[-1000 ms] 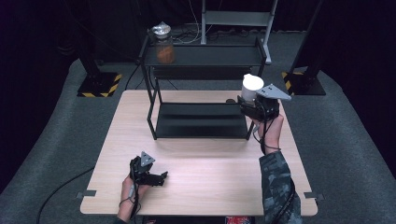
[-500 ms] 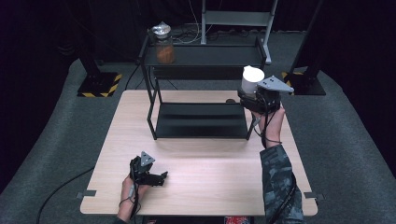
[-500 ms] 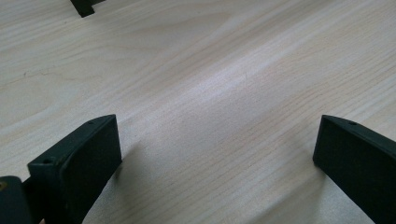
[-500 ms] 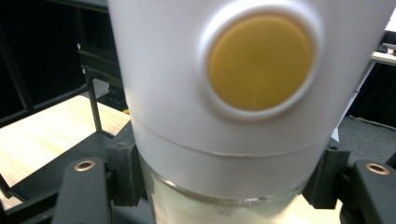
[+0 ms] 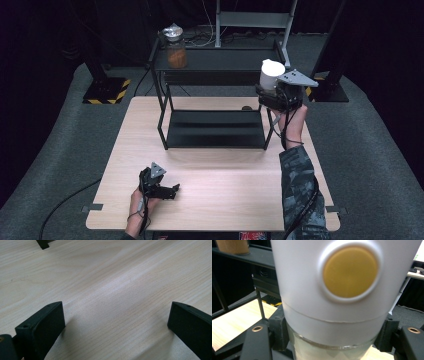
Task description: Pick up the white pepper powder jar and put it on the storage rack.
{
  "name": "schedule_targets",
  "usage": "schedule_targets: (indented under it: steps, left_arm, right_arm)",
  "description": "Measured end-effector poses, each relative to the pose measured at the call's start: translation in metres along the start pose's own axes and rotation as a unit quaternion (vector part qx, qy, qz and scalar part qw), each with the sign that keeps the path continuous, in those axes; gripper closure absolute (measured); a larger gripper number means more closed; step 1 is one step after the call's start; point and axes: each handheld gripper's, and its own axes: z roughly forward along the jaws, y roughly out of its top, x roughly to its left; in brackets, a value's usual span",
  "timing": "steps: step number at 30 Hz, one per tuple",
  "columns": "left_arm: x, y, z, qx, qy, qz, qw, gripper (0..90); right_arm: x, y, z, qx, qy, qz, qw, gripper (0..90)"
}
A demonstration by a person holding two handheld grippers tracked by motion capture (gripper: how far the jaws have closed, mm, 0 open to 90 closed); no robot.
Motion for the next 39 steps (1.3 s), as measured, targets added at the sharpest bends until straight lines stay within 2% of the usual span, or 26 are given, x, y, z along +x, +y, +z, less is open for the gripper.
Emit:
schedule_targets:
  steps: [16, 22, 39]
  left_arm:
    - [-0.001, 0.0, 0.0, -0.001, 0.001, 0.001, 1.0, 0.4]
    - [-0.001, -0.001, 0.0, -0.002, 0.001, 0.001, 1.0, 0.5]
    - [0.001, 0.0, 0.0, 0.001, -0.002, 0.0, 1.0, 0.5]
  right_arm:
    - [-0.003, 0.022, 0.0, -0.008, -0.007, -0.008, 0.9999, 29.7]
    - [-0.004, 0.029, 0.002, -0.01, -0.005, -0.004, 0.9999, 29.7]
    - [0.0, 0.058, 0.008, -0.032, -0.007, -0.005, 0.9994, 29.7]
